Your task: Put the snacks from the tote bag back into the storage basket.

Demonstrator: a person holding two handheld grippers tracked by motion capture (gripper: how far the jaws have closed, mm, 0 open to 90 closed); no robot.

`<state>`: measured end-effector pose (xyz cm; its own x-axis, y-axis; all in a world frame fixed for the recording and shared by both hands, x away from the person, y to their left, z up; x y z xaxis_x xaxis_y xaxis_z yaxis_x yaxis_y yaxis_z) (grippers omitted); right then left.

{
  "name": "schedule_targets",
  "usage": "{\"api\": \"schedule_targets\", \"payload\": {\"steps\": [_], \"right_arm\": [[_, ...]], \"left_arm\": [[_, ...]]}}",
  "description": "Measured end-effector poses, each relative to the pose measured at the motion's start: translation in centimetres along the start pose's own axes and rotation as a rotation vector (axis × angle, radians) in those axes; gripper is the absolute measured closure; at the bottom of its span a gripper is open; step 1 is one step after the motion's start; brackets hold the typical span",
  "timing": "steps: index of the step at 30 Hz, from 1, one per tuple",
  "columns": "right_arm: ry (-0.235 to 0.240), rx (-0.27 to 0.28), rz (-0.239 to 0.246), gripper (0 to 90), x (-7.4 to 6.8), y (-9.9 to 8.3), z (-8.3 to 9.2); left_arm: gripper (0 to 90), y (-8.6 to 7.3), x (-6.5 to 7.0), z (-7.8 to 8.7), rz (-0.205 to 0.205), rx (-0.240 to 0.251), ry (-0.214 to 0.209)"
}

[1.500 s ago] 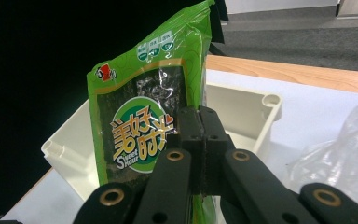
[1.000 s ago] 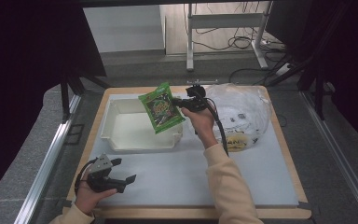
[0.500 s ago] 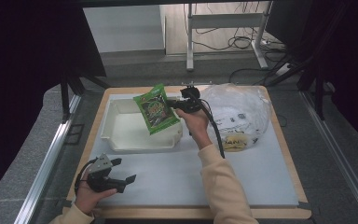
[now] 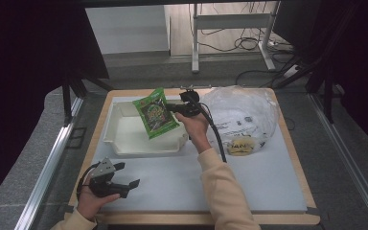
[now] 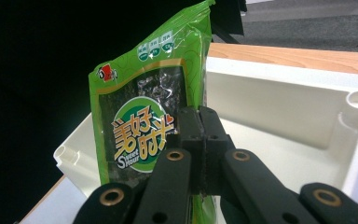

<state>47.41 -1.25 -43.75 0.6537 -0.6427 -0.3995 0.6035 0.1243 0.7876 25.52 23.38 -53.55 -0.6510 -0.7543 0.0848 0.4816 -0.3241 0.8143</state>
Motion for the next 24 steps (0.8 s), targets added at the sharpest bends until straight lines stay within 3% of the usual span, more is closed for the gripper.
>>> {"api": "schedule_targets", "payload": {"steps": [24], "right_arm": [[0.019, -0.019, -0.014, 90.0, -1.4, -0.4, -2.7]], "left_arm": [[10.5, 0.0, 0.0, 0.0, -0.001, -0.002, -0.001]]}}
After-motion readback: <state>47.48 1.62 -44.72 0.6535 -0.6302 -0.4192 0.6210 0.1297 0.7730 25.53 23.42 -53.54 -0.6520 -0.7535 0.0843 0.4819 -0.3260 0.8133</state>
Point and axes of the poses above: each handheld gripper's, and its own axes: z roughly backward along the jaws, y roughly out of its top, x roughly to its right, the point moved 2 cm from there along -z, roughly forward along the jaws, and after that the axes turned 2 degrees about y, right-handed, at the moved point
